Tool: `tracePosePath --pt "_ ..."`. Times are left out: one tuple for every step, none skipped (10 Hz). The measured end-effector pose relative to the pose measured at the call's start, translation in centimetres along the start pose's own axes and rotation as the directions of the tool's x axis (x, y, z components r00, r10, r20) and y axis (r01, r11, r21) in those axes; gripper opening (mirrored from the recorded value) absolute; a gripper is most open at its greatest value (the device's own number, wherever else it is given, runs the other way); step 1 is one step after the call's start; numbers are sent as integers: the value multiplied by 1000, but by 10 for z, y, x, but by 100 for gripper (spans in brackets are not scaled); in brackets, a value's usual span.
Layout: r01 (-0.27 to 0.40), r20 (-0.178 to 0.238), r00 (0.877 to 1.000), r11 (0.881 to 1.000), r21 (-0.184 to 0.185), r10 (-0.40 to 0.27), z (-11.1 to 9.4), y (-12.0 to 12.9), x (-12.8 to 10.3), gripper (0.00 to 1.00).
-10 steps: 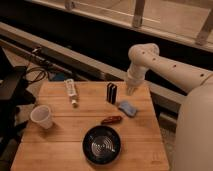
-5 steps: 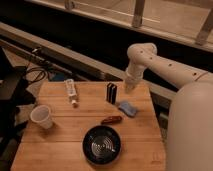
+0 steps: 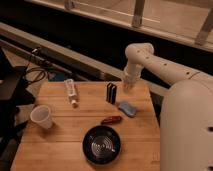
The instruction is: Knock the eraser over
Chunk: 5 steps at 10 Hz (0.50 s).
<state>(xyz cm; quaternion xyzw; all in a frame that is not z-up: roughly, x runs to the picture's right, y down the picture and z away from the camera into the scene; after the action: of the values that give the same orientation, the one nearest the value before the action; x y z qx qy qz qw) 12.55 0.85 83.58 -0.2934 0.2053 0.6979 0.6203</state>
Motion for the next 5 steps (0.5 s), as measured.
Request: tracePosePath --pt "1 -4 1000 1000 1 -1 3 1 -2 9" --pt "-1 -4 1000 1000 1 1 3 0 -4 9" --pt "-3 -6 1000 1000 2 3 5 0 -5 9" --pt "0 -9 1000 1000 1 0 7 3 -7 9" --pt "3 -12 1000 1000 2 -3 9 6 -8 9"
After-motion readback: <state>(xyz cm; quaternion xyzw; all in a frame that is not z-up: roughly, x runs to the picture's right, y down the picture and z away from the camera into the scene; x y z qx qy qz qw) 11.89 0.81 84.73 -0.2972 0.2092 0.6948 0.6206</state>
